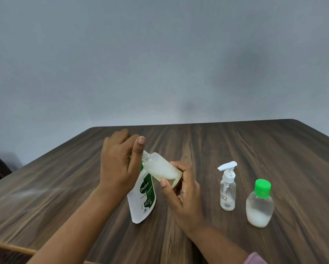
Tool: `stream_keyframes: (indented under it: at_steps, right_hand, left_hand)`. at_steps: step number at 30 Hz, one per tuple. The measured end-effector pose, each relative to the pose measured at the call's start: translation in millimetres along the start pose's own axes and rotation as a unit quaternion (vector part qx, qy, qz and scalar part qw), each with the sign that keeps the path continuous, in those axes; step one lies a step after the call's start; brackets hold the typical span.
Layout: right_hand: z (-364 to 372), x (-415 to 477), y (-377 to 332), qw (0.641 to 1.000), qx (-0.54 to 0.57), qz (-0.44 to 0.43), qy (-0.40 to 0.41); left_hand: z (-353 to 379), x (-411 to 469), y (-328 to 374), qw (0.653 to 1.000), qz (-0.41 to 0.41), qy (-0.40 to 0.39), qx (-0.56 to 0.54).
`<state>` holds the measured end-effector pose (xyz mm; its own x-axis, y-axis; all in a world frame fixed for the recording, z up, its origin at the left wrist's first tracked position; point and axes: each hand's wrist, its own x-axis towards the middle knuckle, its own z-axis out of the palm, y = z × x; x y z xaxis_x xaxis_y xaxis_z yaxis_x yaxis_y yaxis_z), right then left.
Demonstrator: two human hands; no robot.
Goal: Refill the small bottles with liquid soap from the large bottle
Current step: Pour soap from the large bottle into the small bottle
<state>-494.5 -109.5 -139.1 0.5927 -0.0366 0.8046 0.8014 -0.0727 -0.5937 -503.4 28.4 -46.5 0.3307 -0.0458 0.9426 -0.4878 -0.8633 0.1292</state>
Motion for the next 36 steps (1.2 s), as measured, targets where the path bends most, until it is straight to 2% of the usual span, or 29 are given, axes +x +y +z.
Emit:
stream_keyframes:
  at_steps: [5,12,21,29,36]
  right_hand:
    - [-1.3,-1.2,-2.4,1.0,0.018,-0.002,-0.001]
    - [1.2,-1.5,-0.9,1.0,0.0,-0.003,-0.006]
    - [-1.2,-1.9,-1.3,1.0,0.012,0.003,-0.002]
    - [1.4,-2.7,0.4,1.0,-0.001,0.011,-0.011]
    - [0.8,-2.0,0.3,1.0,0.012,0.005,-0.004]
  left_hand:
    - [3.2,-11.1,0.4,1.0,-0.009,0.022,-0.007]
    - [-3.0,4.0,-6.8,1.0,0.004,-0.015,-0.024]
    - [2.0,-12.4,-5.4,0.998,-0.011,0.016,-0.063]
    - [-5.1,3.8,-8.0,0.998,-0.001,-0.015,-0.056]
    - [4.9,-10.9,-4.6,0.998,-0.023,0.033,-0.052]
